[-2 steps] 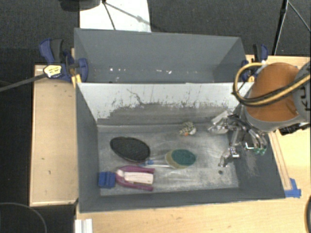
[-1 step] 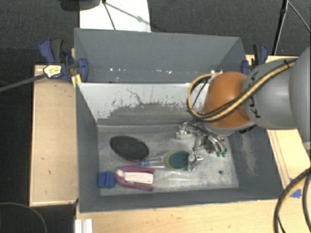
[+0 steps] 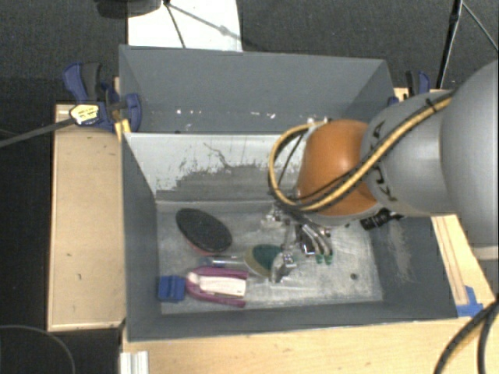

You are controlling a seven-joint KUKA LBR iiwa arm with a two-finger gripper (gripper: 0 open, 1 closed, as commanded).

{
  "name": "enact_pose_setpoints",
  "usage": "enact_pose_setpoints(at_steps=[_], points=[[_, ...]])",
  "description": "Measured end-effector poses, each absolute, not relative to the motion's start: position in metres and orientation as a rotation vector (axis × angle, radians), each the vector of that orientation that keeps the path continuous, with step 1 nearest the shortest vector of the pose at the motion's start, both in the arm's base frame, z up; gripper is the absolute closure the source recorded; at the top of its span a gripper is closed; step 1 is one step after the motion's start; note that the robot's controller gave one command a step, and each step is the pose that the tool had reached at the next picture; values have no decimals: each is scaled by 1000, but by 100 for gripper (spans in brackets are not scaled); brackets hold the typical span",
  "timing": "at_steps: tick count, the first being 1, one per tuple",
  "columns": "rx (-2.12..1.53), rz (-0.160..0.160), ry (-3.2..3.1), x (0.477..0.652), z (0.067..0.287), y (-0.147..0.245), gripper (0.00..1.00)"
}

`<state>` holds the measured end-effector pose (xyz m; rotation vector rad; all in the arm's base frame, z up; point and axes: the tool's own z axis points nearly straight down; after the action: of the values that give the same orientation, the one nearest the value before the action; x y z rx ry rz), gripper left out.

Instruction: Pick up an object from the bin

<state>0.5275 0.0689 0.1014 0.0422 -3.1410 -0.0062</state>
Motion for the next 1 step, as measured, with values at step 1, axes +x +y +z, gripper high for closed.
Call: enact_pose_setpoints(at_steps=[1], points=[[-174,0,-3133,525,103,47,0]])
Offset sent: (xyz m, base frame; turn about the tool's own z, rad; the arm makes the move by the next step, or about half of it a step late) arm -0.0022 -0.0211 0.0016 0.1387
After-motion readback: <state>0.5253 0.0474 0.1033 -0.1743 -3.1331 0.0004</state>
